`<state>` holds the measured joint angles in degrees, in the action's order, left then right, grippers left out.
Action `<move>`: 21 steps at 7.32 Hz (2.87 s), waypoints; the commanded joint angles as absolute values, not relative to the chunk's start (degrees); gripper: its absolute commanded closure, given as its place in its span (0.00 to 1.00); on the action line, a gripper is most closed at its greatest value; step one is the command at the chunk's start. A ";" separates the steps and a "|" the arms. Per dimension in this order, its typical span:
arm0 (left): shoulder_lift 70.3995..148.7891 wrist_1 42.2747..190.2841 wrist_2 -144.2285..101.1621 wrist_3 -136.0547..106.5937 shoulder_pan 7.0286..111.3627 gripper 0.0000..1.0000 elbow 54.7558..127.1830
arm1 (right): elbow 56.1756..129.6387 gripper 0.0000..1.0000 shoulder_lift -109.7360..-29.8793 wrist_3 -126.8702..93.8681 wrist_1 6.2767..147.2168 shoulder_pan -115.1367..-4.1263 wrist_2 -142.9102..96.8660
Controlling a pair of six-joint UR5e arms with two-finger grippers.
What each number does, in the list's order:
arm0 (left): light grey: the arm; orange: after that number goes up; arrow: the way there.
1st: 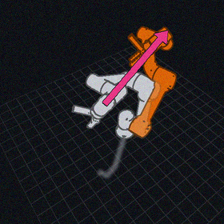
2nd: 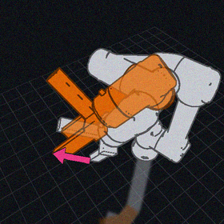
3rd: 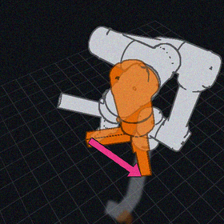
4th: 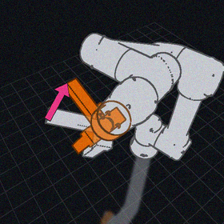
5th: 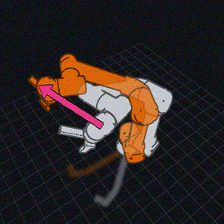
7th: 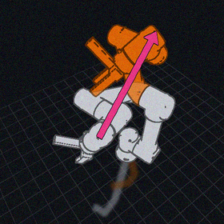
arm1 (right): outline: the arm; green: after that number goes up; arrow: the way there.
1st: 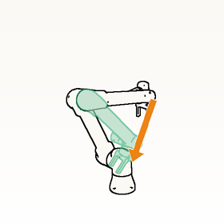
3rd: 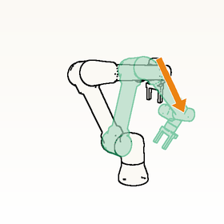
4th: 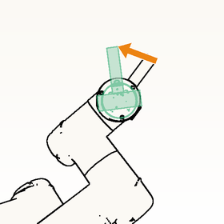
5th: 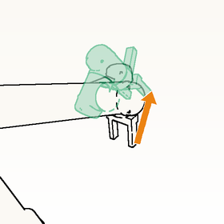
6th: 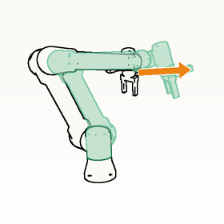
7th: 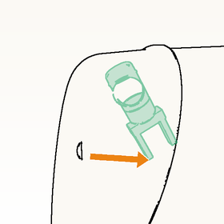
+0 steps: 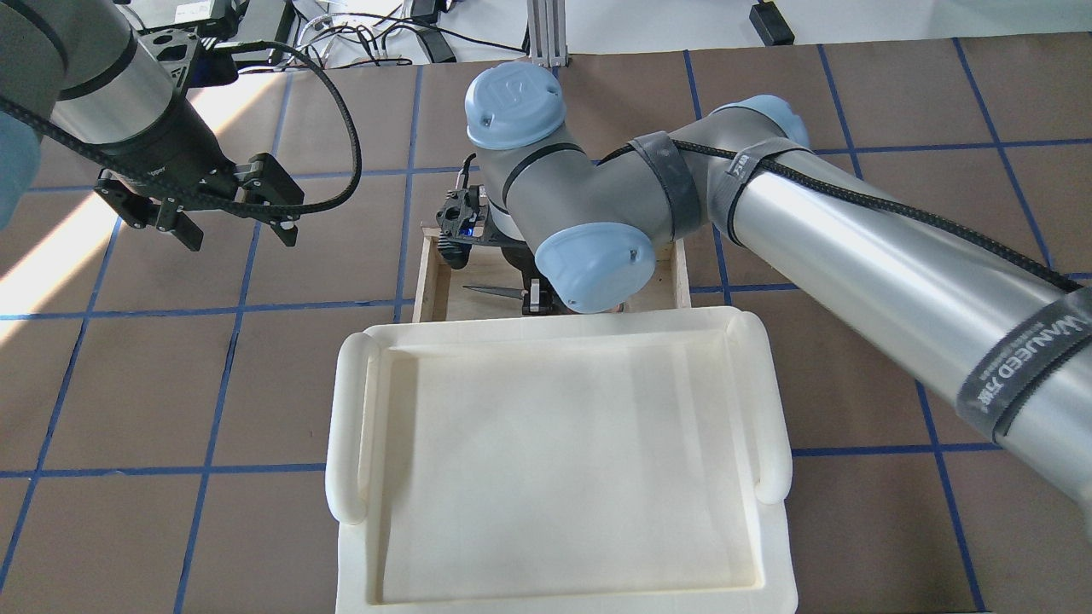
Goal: Put scissors in drawer and close it
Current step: 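Lower the scissors into the drawer and open the right gripper, then raise the right gripper out of the drawer and draw it back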
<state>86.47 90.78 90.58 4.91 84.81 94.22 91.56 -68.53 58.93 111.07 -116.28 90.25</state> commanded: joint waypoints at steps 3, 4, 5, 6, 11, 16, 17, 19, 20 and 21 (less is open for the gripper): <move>86.22 90.61 90.00 5.01 84.55 0.00 94.22 | 94.20 1.00 -68.99 58.89 111.44 -116.46 90.44; 86.22 90.96 90.52 5.01 84.46 0.00 94.22 | 94.57 1.00 -69.08 58.80 112.05 -116.46 90.70; 86.22 90.71 90.35 5.01 84.55 0.00 94.22 | 94.57 1.00 -69.08 58.89 112.93 -116.46 90.36; 86.22 90.70 90.44 5.01 84.55 0.00 94.22 | 94.57 0.28 -69.08 58.54 113.11 -116.46 90.18; 86.31 90.62 90.53 5.10 84.20 0.00 94.04 | 90.10 0.00 -71.97 58.36 109.19 -115.67 90.53; 88.59 87.56 90.26 7.91 83.94 0.00 93.34 | 86.57 0.00 -80.56 62.13 98.30 -104.79 88.42; 90.33 84.58 90.26 7.82 83.94 0.00 93.43 | 86.57 0.00 -84.16 61.79 93.82 -101.20 88.42; 95.43 76.49 90.26 7.04 84.55 0.00 92.99 | 87.01 0.00 -88.14 58.82 90.63 -93.81 88.07; 97.19 75.42 89.74 4.68 85.25 0.00 90.81 | 87.19 0.00 -90.76 55.84 89.66 -93.52 88.07; 99.56 76.11 89.39 2.66 86.73 0.00 87.40 | 87.71 0.00 -93.05 47.89 88.34 -93.52 87.98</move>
<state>96.81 76.50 89.79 4.98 85.33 90.67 87.24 -90.18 55.14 89.92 -94.25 88.07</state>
